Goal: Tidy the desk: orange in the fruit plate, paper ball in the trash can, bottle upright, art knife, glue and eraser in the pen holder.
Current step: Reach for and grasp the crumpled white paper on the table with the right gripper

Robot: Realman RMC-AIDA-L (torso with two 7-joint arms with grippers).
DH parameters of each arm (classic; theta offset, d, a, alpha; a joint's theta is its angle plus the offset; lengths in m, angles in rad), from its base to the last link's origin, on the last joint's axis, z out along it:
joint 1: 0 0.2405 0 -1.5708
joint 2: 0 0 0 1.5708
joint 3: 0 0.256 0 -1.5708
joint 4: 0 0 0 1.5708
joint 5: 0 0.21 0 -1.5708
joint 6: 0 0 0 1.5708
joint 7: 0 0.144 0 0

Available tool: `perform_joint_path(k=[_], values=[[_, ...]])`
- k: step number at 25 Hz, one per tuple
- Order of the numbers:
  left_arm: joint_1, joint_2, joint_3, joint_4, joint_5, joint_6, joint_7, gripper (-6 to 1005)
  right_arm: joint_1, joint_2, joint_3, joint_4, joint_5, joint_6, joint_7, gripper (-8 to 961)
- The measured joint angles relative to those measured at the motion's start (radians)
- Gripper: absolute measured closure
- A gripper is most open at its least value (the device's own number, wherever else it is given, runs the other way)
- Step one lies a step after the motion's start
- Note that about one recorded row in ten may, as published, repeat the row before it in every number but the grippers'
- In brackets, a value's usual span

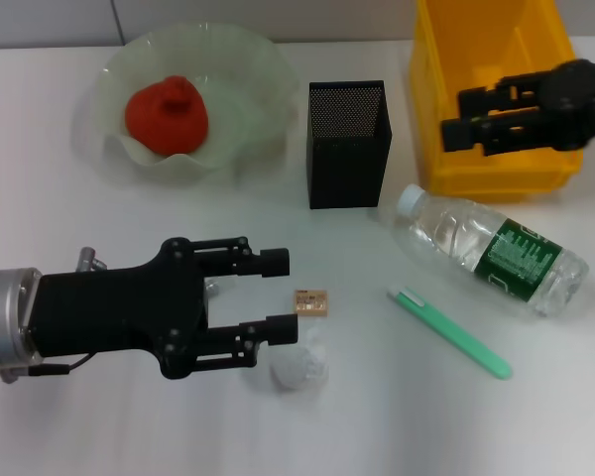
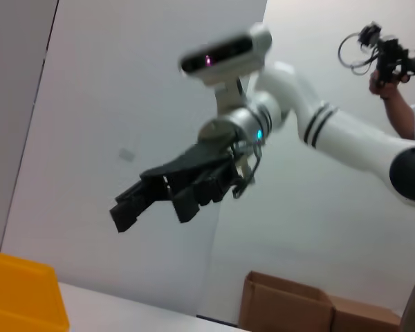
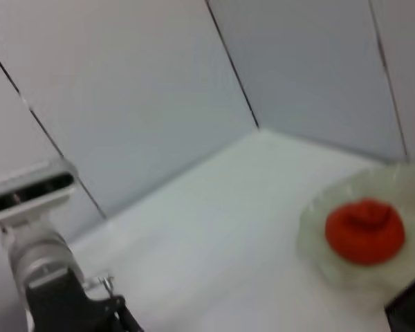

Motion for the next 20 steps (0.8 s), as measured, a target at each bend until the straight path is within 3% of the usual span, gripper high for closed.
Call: perform_joint_path(k=[4, 6, 9, 20], values=[[0.01, -0.001, 0.001, 0.0, 0.009, -0.017, 0.008, 366, 0.109, -0.001, -0.114, -0.058, -0.198, -0.004, 0.16, 288], [0.012, -0.001, 0.001, 0.0, 0.01, -0.019, 0.009, 366, 0.129, -0.001, -0.135, -0.059, -0.236, -0.002, 0.179, 288], [0.016, 0.0, 0.001, 0.0, 0.01, -0.021, 0.01, 367, 0.207, 0.008, -0.211, -0.045, -0.403, 0.0, 0.257, 288], [0.015, 0.0, 0.001, 0.0, 0.01, -0.033, 0.01, 369, 0.268, 0.011, -0.332, 0.015, -0.496, 0.019, 0.33, 290]])
